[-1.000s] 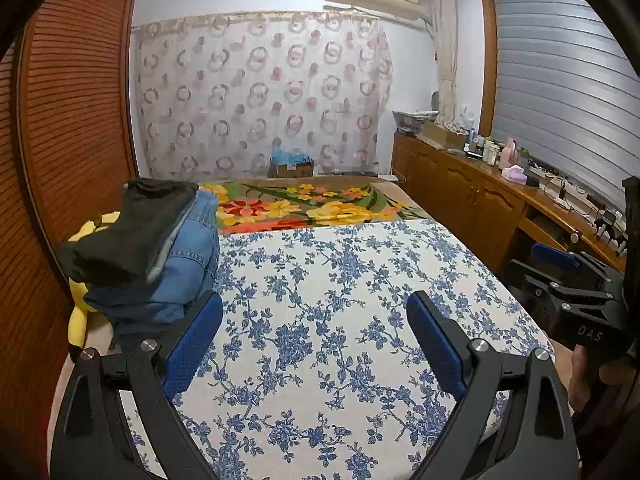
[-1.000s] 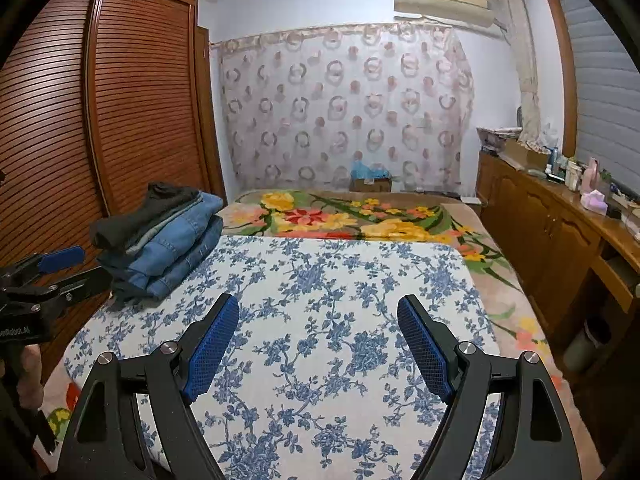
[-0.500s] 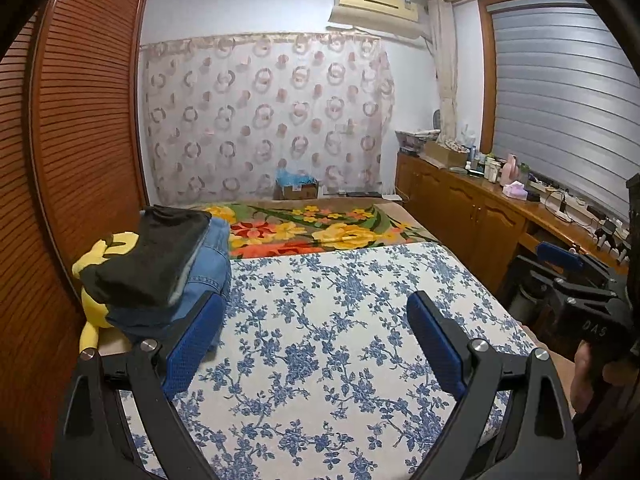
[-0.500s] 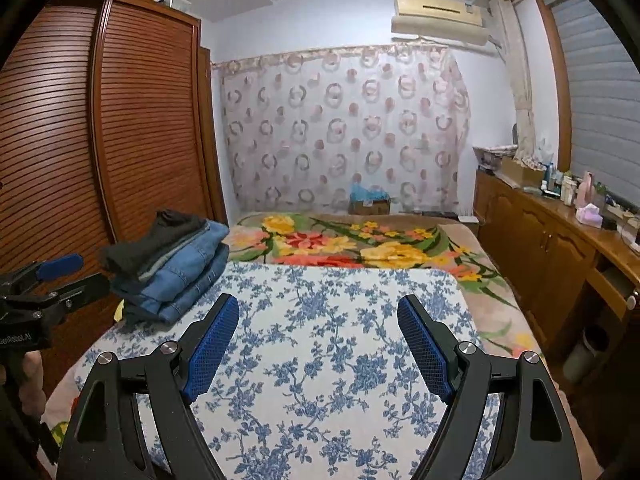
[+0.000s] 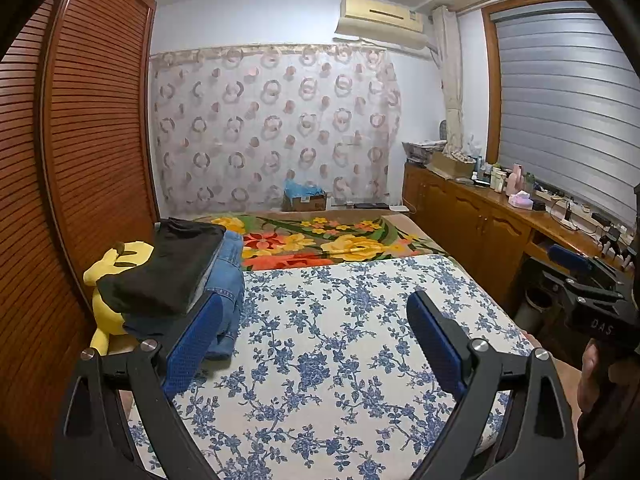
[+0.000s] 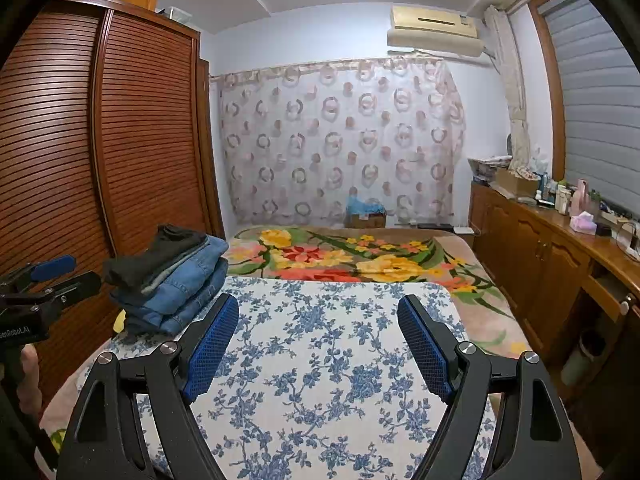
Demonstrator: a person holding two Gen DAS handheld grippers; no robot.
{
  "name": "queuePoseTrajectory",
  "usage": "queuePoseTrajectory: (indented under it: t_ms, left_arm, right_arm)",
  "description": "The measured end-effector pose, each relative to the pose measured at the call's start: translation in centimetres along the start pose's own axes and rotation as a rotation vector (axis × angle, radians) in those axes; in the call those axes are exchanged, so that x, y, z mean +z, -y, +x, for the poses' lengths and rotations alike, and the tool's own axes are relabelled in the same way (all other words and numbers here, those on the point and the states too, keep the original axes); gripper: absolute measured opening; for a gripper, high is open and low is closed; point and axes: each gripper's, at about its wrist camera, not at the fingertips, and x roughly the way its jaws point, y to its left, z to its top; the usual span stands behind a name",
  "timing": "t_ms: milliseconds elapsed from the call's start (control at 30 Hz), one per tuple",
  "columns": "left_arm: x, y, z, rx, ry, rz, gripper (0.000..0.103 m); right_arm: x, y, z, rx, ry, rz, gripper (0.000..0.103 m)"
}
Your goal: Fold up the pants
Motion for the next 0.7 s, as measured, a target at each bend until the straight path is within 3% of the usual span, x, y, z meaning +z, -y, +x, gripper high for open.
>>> queuePoseTrajectory:
  t_ms: [700]
  left_arm:
    - [0.03,0.02,0.01,-0.002,-0.001,0.0,0.094]
  right_arm:
    - [-0.12,0.0,-0.15,0.001,0.0,-0.002,0.083]
